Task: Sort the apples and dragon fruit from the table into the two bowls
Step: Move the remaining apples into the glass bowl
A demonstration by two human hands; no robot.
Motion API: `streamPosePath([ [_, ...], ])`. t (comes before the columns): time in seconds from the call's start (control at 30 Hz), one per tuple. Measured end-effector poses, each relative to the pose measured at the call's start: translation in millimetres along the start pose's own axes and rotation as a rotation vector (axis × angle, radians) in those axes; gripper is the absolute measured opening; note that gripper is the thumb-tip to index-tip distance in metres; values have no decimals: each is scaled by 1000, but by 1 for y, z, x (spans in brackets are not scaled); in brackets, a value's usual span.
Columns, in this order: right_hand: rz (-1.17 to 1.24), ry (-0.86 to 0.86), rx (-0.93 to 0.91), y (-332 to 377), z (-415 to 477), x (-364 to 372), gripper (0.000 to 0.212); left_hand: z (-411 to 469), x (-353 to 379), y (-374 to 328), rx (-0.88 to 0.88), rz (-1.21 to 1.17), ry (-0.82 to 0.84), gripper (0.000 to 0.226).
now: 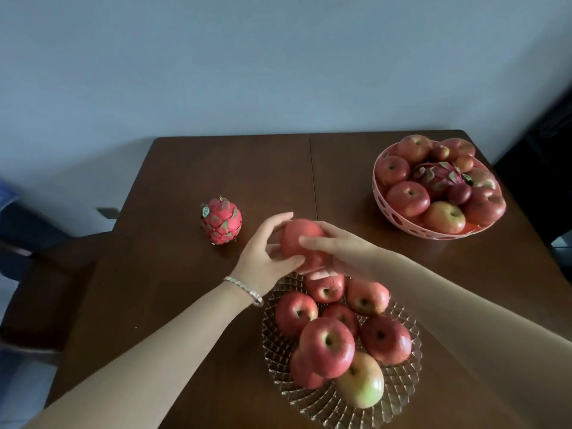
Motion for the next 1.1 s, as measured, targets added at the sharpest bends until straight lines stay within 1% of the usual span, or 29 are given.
streamPosePath([
  [0.03,-27,26,-12,-1,-10,-2,52,-6,3,-3,32,10,46,69],
  [0.07,-117,-5,-42,-4,-21,-4,51,-12,7,-4,59,41,85,74],
  [0.1,-283,-92,-95,-9,-28,-5,50,-17,11,-4,81,92,108,75],
  [0.17,-680,-317,-237,-25,-39,-6,58,-25,20,1,100,187,137,71],
  [0.2,-810,-388,-303,-35,-42,-5,62,-26,24,4,68,202,140,66],
  [0.23,-882,-415,-344,-47,-45,-3,62,-29,27,5,11,188,147,63],
  [0.3,-940,-399,-410,-68,-47,-2,52,-32,32,9,-91,152,157,62],
  [0.33,-932,-379,-438,-75,-47,-3,45,-33,33,10,-118,146,158,62],
  [0.4,-831,-356,-476,-78,-48,-8,30,-36,34,13,-150,115,167,54],
  [0.5,-721,-319,-572,-76,-46,-16,18,-40,36,13,-171,63,163,43],
  [0.63,-730,-261,-707,-80,-44,-22,17,-41,38,14,-137,166,81,52],
  [0.77,-680,-266,-743,-83,-45,-26,19,-42,39,15,-98,249,49,51],
  [0.83,-637,-248,-708,-84,-46,-27,32,-42,41,14,-79,307,50,51],
  [0.9,-599,-223,-625,-81,-47,-27,47,-43,42,12,-93,322,46,51],
  [0.93,-607,-227,-585,-79,-47,-27,48,-44,42,11,-121,301,44,51],
  [1.03,-621,-261,-443,-67,-43,-29,42,-51,47,9,-261,164,71,56],
  [1.1,-621,-292,-351,-63,-39,-29,34,-60,55,9,-339,181,132,75],
])
Point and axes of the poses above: each hand's wrist, its own z-axis towards the middle knuckle, its own x-axis out of the palm, y = z × x, the point moved 2 cm from there along z, towards the middle knuckle, and after that the axes turned 12 degrees about z, right-handed, at the moved point
